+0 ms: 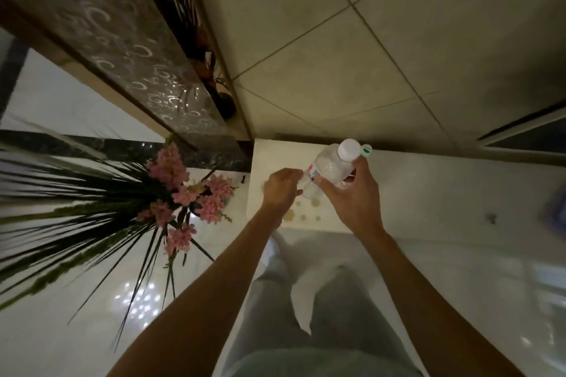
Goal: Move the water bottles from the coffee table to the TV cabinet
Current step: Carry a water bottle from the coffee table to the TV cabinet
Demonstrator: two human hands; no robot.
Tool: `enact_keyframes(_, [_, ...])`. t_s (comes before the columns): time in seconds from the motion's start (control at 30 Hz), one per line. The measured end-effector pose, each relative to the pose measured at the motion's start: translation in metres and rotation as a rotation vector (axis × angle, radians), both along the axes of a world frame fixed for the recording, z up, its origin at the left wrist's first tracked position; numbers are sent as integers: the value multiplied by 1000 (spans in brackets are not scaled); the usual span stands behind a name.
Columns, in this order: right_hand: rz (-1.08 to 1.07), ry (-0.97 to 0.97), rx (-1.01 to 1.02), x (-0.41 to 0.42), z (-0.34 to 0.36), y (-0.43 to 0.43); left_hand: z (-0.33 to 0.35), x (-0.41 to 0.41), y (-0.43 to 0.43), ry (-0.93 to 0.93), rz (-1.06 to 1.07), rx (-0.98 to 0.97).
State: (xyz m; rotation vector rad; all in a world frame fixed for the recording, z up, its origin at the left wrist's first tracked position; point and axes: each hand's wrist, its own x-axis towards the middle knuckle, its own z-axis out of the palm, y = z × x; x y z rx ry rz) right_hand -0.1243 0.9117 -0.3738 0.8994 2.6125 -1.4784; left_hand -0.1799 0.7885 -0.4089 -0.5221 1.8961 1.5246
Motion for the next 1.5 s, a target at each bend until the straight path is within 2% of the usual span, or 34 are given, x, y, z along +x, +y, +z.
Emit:
enact_keyframes(0.27, [-169, -22, -16, -42, -54, 0, -58, -51, 26, -16, -49, -71])
enact_keyframes(0.5, [-355, 18, 36, -59, -164, -19, -149, -78, 52, -58, 6, -84])
enact_keyframes(0.6, [-419, 51, -20, -66, -202, -19, -185, -86, 67, -59, -9, -79])
enact_keyframes(0.73, [-496, 34, 125, -75, -241, -21, -225, -95, 81, -60, -51, -58])
enact_keyframes(0.87, [-560, 22, 137, -84, -269, -21, -253, -104, 91, -55, -126, -35])
enact_keyframes(1.17, [-648, 65, 190, -96, -307, -15, -283, -123, 112, -29, -237, -37])
enact_keyframes(1.4, [-655, 85, 147, -103, -310, -5, -284, -126, 121, 25, -261, -22])
enact_keyframes(1.5, [-639, 38, 164, -106, -308, -1, -282, -126, 128, 38, -269, -35])
